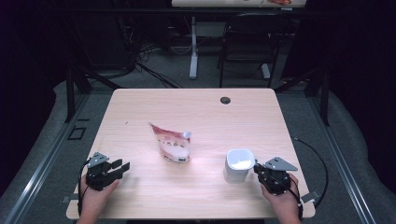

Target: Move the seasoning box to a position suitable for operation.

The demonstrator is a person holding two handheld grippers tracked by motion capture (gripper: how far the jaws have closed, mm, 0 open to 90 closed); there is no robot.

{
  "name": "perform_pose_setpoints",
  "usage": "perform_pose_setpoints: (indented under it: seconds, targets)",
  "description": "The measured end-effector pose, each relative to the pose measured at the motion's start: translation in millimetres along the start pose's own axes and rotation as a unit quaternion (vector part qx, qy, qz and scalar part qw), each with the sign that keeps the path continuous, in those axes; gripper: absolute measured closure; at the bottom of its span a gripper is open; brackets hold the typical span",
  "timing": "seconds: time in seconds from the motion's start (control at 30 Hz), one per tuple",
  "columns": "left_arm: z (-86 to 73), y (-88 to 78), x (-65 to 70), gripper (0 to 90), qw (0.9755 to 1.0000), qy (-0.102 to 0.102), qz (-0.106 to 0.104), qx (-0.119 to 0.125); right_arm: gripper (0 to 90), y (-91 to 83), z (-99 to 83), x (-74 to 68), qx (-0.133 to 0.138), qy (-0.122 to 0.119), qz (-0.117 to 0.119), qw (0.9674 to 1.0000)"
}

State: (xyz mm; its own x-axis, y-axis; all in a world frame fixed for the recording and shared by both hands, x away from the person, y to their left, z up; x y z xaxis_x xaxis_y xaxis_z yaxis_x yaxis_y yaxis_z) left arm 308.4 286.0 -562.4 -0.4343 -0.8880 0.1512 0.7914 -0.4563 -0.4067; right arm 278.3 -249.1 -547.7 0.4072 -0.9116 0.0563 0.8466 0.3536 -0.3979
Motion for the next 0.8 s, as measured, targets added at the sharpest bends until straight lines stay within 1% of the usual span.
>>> perform_pose_setpoints:
  seconds: [0.03,0.13,0.33,0.4,0.43,0.57,0.67,0.73,0.8]
  targets:
    - [0.1,0.2,0.2,58.7,1.0,0.0,0.0,-0.001,83.8,0.8,0.1,-2.9,0.003,0.001,-0.001,1.0]
    - [-0.4,1.5,0.3,58.7,1.0,0.001,0.002,-0.001,83.8,1.5,1.7,-10.3,-0.003,-0.001,-0.001,1.0]
    - [-0.5,1.9,0.6,58.7,1.0,0.002,0.002,-0.001,83.1,2.5,3.2,-20.5,-0.005,0.011,0.0,0.9999]
    - [-0.7,2.0,0.6,58.7,1.0,0.002,0.003,-0.002,82.7,2.1,3.2,-22.5,-0.003,0.012,0.008,0.9999]
    - [-0.8,1.9,0.6,58.7,1.0,0.002,0.003,-0.003,82.1,1.3,3.5,-22.8,-0.005,0.006,0.008,0.9999]
    - [-0.3,1.3,0.6,58.7,1.0,0.003,0.003,-0.001,80.0,-8.6,7.2,-21.6,0.008,0.003,0.022,0.9997]
    - [-0.1,0.6,0.1,58.8,1.0,0.001,0.006,-0.001,78.1,-20.5,11.3,-19.7,0.027,0.023,0.033,0.9988]
    - [0.0,0.1,-0.8,59.0,1.0,0.0,0.005,-0.001,77.0,-26.8,14.9,-18.5,0.031,0.031,0.036,0.9984]
    - [0.2,-0.2,-0.9,59.2,1.0,-0.001,0.004,-0.001,74.7,-30.6,20.8,-17.3,0.042,0.039,0.037,0.9977]
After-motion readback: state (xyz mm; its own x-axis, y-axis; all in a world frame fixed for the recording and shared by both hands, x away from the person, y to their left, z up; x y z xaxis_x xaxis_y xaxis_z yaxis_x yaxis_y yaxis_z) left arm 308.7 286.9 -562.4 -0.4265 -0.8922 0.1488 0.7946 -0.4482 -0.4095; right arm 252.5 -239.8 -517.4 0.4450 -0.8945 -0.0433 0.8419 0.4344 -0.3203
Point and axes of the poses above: each handheld gripper's, and its own axes: y roughly forward along the jaws, z roughly out of its top, x roughly to its right, the point moved 1 cm from there along y, roughly forward along the jaws, and after that the axes turned 14 degrees about x, right-handed, at the moved point
